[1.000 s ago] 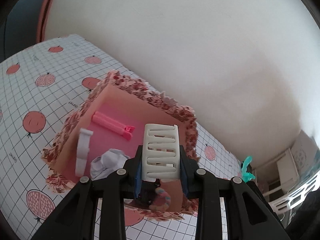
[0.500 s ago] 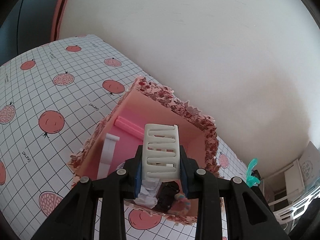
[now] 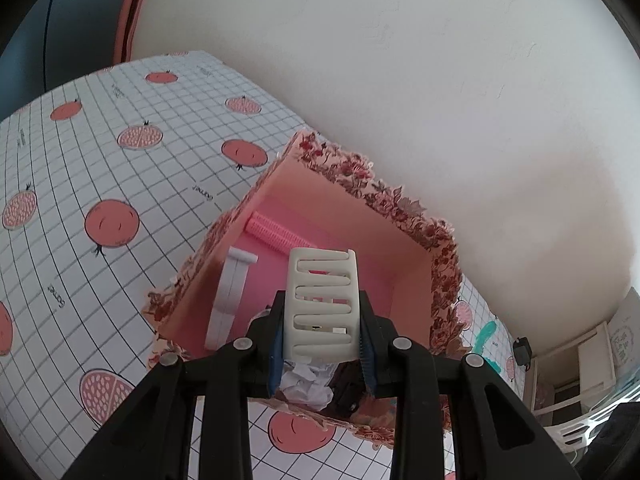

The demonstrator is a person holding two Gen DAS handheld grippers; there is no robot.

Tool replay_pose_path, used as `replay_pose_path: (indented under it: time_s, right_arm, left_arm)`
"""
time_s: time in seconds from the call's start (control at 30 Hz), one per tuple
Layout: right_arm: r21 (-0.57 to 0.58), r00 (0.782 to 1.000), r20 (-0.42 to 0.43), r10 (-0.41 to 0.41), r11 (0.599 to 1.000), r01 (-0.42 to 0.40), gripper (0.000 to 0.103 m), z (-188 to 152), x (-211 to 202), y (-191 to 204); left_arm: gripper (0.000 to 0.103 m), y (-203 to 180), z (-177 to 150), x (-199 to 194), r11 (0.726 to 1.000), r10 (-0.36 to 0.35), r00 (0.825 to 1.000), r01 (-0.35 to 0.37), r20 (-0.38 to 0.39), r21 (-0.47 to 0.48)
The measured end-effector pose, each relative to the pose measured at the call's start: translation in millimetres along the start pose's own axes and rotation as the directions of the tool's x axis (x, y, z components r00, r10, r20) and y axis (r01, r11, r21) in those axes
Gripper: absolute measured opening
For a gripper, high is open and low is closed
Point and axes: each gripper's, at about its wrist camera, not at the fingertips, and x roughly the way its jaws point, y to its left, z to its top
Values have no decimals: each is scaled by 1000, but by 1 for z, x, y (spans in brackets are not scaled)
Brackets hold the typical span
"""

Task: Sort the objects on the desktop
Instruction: 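Lift and carry the white clip with left while right carries the green figure to the box, then open right tool to drop the green figure while left lowers the white clip into the box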

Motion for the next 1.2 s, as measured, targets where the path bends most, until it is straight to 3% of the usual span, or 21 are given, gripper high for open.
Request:
replay_pose_path:
  time_s: [0.5,1.03,1.2]
  right_arm:
    - [6,998,-57,-3,1000,3,14,-8,16,-3]
    - [26,995,-94,-17,999,19,17,-10,28,-10]
    - [27,995,-97,-21,999,24,17,-10,28,-10]
  left_arm:
    - [32,2,-10,18,1000,-5,997,2,-74,-28]
    - [33,1,-11,21,999,15,996,-18,-84,-29]
    - [39,2,-11,22,999,21,996,-24,-91,-30]
